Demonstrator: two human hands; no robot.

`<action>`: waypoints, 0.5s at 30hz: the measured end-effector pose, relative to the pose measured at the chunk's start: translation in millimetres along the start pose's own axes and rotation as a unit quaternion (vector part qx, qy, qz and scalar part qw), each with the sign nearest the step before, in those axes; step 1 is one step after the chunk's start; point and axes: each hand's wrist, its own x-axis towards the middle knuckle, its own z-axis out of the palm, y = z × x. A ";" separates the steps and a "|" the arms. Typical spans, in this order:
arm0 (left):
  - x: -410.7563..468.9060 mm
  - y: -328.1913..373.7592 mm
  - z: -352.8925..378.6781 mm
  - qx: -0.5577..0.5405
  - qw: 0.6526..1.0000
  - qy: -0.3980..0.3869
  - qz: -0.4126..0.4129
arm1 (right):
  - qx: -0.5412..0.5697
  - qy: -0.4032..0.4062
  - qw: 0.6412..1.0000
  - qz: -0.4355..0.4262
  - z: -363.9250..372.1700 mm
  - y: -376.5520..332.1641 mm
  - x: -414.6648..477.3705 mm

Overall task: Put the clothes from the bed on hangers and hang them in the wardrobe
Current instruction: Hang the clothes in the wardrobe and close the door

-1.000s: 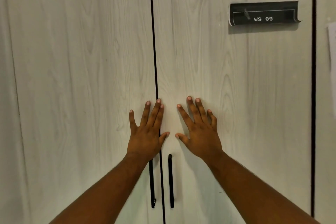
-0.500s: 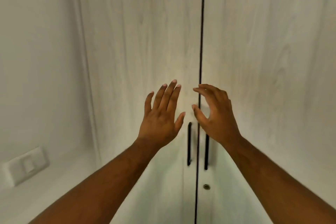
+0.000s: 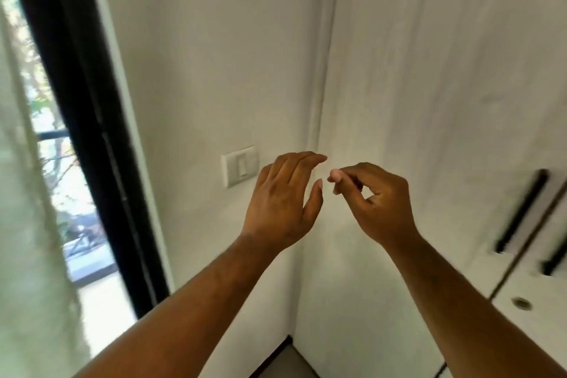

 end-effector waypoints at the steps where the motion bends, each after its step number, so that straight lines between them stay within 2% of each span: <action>1: -9.6 -9.2 -7.4 0.003 1.000 0.005 -0.009 | 0.024 -0.006 1.000 -0.014 17.2 -8.0 0.1; 5: -49.0 -47.0 -48.5 0.031 0.998 0.018 -0.055 | 0.131 -0.035 0.989 -0.055 87.4 -46.0 6.0; 9: -84.6 -77.1 -94.2 0.087 0.990 0.049 -0.102 | 0.248 -0.080 0.963 -0.071 146.8 -89.6 16.7; 15: -145.1 -74.4 -158.2 0.192 0.960 0.109 -0.174 | 0.426 -0.172 0.880 -0.120 210.1 -158.1 11.9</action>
